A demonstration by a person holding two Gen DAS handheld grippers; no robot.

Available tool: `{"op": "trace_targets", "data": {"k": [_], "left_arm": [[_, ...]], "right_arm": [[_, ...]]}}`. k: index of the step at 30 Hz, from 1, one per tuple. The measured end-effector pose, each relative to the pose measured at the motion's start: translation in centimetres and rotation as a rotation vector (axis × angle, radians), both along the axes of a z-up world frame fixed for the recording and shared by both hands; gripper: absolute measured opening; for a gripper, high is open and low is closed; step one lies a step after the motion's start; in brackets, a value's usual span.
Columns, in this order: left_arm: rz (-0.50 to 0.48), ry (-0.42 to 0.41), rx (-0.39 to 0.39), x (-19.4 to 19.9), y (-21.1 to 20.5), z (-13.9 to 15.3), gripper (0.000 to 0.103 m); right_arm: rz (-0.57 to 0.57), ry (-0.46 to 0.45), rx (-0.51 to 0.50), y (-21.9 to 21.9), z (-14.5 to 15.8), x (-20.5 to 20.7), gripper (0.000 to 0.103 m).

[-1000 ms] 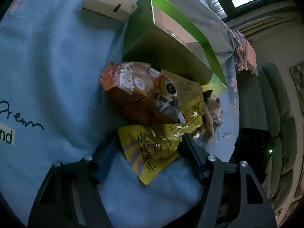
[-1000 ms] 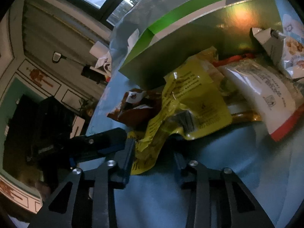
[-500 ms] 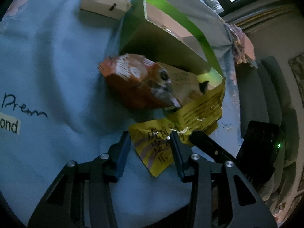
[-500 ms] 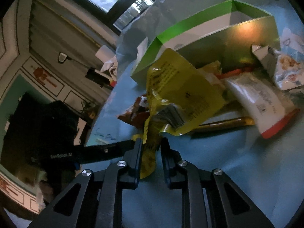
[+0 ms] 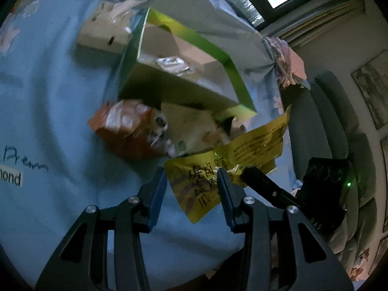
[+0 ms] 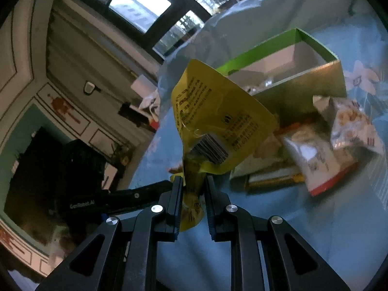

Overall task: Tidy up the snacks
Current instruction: 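Lift the yellow packet with the right tool and carry it over the box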

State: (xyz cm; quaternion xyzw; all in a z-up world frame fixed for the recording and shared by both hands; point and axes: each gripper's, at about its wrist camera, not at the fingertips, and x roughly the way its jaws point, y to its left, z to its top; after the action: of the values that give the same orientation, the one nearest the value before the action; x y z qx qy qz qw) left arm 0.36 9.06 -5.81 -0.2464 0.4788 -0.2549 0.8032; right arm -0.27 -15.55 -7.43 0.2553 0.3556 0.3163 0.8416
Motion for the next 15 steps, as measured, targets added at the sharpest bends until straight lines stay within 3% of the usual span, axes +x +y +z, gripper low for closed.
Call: {"op": "trace_targets", "data": {"k": [15], "left_arm": [[-0.017, -0.141, 0.0, 7.0, -2.9, 5.4, 0.041]], "right_arm": [[-0.076, -0.1, 0.044, -2.0, 4.3, 4.1, 0.019]]}}
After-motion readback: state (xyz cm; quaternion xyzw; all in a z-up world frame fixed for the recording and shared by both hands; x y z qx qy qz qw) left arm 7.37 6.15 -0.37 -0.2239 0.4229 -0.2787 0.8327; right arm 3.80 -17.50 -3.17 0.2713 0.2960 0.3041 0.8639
